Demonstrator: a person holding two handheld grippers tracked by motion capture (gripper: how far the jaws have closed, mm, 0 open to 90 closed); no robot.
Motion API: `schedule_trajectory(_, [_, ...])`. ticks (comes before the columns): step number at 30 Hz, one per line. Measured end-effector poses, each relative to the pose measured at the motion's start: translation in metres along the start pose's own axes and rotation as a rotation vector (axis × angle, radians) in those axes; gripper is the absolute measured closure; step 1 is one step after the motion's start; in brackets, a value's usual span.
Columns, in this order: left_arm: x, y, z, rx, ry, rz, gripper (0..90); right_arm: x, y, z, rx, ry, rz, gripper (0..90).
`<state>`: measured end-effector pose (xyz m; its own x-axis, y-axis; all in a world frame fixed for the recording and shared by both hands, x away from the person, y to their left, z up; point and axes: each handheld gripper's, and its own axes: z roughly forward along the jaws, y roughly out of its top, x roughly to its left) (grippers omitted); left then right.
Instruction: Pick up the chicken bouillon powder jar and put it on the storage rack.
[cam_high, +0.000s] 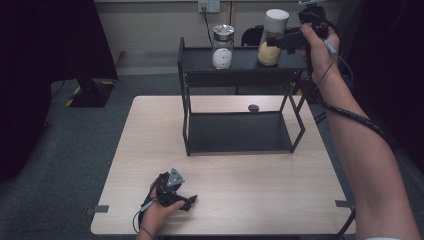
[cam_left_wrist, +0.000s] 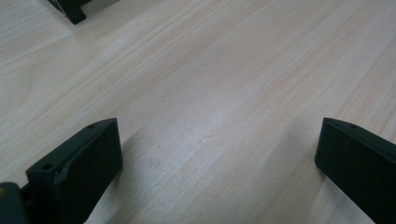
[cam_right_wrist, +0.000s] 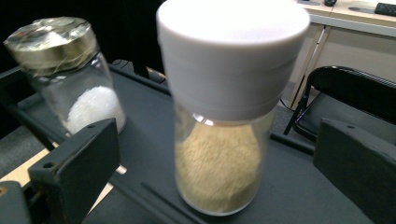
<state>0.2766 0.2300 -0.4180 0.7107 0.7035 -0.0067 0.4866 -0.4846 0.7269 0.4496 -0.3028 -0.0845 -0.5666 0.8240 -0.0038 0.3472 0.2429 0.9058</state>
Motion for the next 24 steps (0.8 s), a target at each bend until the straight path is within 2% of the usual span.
schedule_trajectory(10, [0.0,0.0,0.0,0.0,0.0,0.001,0.0,0.015,-0.014,-0.009,-0.005,0.011,-0.016,0.2])
schedule_trajectory(18, [0.0,0.0,0.0,0.0,0.0,0.002,0.0,0.023,-0.028,-0.013,-0.009,0.036,-0.026,0.1])
schedule_trajectory(24, [0.0,0.0,0.0,0.0,0.001,0.001,0.0,0.028,-0.042,-0.012,-0.014,0.072,-0.024,0.4])
